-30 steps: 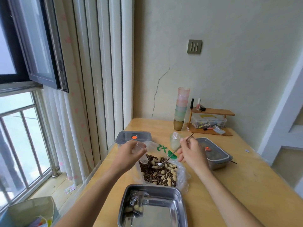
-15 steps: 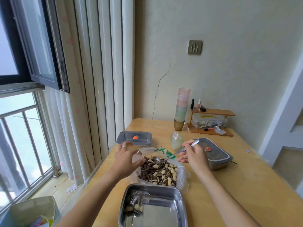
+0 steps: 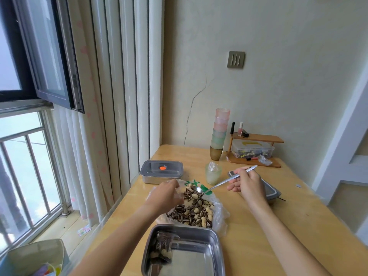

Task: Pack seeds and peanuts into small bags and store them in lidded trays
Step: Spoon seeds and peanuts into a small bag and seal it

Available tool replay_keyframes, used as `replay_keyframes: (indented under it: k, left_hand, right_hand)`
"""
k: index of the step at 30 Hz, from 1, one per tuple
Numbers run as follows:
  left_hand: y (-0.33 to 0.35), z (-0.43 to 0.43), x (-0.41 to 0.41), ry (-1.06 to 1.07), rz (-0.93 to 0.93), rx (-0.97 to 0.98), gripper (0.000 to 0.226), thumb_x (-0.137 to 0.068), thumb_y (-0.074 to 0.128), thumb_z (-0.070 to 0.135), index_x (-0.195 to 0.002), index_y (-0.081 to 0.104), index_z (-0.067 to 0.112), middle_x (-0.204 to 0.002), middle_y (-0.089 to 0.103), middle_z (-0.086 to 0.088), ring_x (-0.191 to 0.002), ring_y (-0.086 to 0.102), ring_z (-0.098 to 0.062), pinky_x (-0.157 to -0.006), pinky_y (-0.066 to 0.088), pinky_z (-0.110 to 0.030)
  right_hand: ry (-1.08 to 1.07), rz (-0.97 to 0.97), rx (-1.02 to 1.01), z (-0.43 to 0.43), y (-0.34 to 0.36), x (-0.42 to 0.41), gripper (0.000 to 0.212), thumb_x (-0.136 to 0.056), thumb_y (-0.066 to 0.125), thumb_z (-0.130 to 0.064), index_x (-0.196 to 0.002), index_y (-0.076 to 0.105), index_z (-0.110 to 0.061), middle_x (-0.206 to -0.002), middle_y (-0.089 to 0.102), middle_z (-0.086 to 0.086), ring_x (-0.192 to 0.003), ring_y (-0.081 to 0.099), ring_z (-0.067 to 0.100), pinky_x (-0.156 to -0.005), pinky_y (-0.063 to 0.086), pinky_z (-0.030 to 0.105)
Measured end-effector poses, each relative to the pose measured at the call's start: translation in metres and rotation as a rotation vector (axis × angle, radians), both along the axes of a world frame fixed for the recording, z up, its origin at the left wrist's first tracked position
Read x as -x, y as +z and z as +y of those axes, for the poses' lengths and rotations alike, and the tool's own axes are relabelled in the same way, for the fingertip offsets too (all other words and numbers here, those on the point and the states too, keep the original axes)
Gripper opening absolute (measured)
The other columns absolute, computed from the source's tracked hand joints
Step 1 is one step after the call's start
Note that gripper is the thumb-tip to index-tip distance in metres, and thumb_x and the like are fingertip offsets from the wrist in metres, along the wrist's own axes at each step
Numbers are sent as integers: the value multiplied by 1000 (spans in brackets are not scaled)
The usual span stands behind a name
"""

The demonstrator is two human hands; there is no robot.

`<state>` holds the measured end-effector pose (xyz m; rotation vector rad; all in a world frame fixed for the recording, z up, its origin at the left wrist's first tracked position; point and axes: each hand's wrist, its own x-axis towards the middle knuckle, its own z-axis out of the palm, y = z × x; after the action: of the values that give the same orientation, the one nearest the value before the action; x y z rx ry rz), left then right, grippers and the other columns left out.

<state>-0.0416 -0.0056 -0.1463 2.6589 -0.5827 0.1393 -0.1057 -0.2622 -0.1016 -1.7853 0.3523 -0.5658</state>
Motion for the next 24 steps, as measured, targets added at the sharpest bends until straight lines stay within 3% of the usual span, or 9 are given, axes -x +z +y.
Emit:
replay_keyframes:
  k: [3,7,12,15,17,20,24]
  left_hand:
    - [-1,-8,-5,9,46,31,64,-82,84,39,-134,57,12,-127,66,-5,-111,61,-22,-93,54,-34]
    - [3,-15,-7,-11,122,142,59,-73,91,39,-119,63,15,-108,65,4,-96,59,-13,-79,50,-25]
    - [4,-17,-6,-41,226,189,37,-79,88,36,-95,58,23,-93,60,5,-82,54,-12,-83,54,-33]
    - [2,-18,-10,-48,248,175,35,-82,84,42,-79,58,18,-71,52,6,-60,43,-8,-55,37,-22]
    - [0,-18,-14,-49,254,172,48,-84,81,48,-64,46,21,-60,43,7,-50,33,-8,-49,26,-21]
    - [-4,-18,-16,-46,227,182,53,-84,77,56,-63,41,23,-60,42,6,-51,33,-9,-51,26,-25]
    - [-6,-17,-16,-25,166,258,48,-82,79,54,-75,47,20,-71,49,5,-62,41,-10,-56,30,-26]
  right_hand:
    - [19,-18,6,1,7,2,23,-103,45,-16,-94,66,-13,-63,73,7,-70,74,39,-68,56,42]
    - [53,-17,28,5,14,4,21,-103,47,-16,-97,66,-9,-63,73,8,-69,74,39,-64,56,40]
    - [119,-60,151,12,25,9,22,-105,46,-18,-93,64,-13,-66,73,9,-63,73,34,-66,57,43]
    - [167,-119,266,18,37,14,22,-106,45,-17,-93,63,-14,-69,72,11,-59,72,29,-61,57,41]
    - [200,-156,344,22,44,16,23,-106,44,-16,-93,63,-14,-71,72,11,-58,72,27,-57,56,39]
    - [248,-205,440,28,55,19,24,-108,45,-17,-95,65,-13,-71,72,9,-60,71,22,-60,54,32]
    - [330,-273,592,37,66,23,25,-108,47,-13,-93,66,-9,-75,65,-8,-67,70,18,-71,54,28]
